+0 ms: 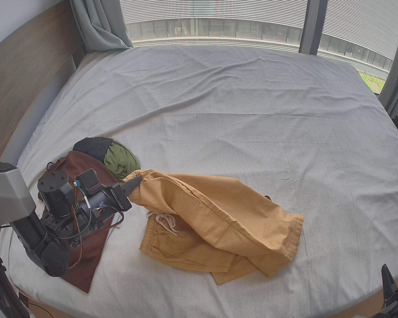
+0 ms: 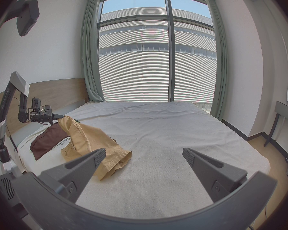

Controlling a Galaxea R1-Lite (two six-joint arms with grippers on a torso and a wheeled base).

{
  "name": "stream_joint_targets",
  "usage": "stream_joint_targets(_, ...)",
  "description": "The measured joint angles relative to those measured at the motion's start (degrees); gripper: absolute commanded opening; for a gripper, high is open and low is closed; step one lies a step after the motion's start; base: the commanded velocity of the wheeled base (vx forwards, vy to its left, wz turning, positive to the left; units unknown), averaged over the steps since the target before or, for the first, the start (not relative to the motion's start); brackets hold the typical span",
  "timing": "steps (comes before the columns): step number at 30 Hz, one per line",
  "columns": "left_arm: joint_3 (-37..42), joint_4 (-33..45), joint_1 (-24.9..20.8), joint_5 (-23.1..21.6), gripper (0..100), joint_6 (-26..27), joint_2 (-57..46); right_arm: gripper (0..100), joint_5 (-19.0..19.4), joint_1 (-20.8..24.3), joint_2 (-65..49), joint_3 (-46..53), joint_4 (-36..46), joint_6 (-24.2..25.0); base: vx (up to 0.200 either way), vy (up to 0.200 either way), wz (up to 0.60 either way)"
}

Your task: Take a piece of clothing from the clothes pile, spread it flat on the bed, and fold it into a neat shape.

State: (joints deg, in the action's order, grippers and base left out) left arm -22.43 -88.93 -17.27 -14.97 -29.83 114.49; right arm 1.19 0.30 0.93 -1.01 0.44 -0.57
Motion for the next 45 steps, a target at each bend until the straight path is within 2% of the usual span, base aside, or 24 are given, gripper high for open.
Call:
stream_joint_targets(20,-1.71,-0.05,5.01,-1.17,0,-0.17,2.88,100,0.04,-0.01,0.00,0.00,-0.33,-0.02,0.000,0.000,0.00)
stream_joint_targets(45,-1.77,-0.02,5.57,-1.30,0,-0.13,2.86,100,1.89,-0.09,0.00,0.00,-1.41,-1.56,0.000,0.000,0.00)
